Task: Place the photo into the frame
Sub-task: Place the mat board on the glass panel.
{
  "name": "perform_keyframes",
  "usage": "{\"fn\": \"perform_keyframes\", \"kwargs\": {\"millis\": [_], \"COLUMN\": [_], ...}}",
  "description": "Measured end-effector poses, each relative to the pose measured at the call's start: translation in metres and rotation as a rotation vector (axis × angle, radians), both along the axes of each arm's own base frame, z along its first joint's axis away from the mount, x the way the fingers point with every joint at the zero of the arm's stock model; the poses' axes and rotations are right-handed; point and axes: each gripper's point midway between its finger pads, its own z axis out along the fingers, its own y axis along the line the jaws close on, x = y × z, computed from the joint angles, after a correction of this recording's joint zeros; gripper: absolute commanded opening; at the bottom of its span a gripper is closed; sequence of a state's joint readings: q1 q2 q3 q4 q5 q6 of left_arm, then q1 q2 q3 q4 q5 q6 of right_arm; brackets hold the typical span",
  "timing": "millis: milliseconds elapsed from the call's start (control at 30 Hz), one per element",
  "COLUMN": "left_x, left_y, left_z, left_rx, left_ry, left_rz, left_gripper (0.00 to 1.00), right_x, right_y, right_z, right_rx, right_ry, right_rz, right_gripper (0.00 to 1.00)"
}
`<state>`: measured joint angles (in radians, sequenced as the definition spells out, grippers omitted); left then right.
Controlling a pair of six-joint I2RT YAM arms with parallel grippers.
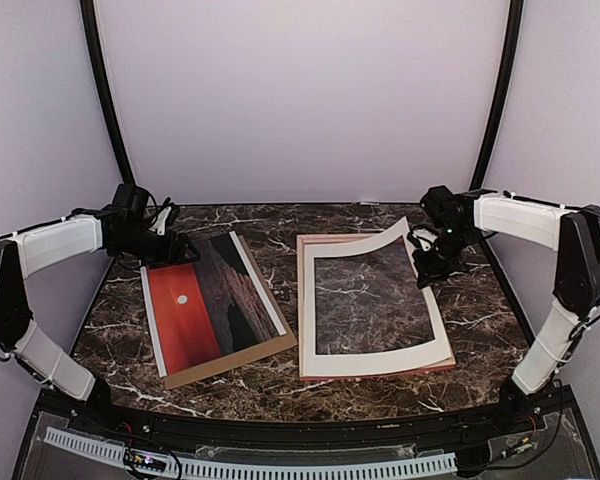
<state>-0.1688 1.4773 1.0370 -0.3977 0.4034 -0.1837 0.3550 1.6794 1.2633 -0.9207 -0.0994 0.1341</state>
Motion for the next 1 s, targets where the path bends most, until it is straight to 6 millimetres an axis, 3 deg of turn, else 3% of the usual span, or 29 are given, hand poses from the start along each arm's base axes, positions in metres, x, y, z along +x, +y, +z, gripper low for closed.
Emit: {"fn": "perform_keyframes", "kwargs": {"millis": [433,1000], "left_x": [-0.001,-0.001], "left_y": [-0.003,-0.002], "left_z": [-0.001,-0.004], "left_rx": [0.003,0.008], "left_ry": [0.002,0.01], "left_rz": [-0.006,-0.004], "left_gripper": [0.73,0.73], "right_x": [0.026,0.033], "right_y": [-0.008,-0.007], "right_z": [0.004,-0.013], "right_rx": [-0.002,0.066], "right_ry": [-0.051,-0.038], "right_rz": [-0.016,-0.093], "right_gripper": [0.0,0.02]}}
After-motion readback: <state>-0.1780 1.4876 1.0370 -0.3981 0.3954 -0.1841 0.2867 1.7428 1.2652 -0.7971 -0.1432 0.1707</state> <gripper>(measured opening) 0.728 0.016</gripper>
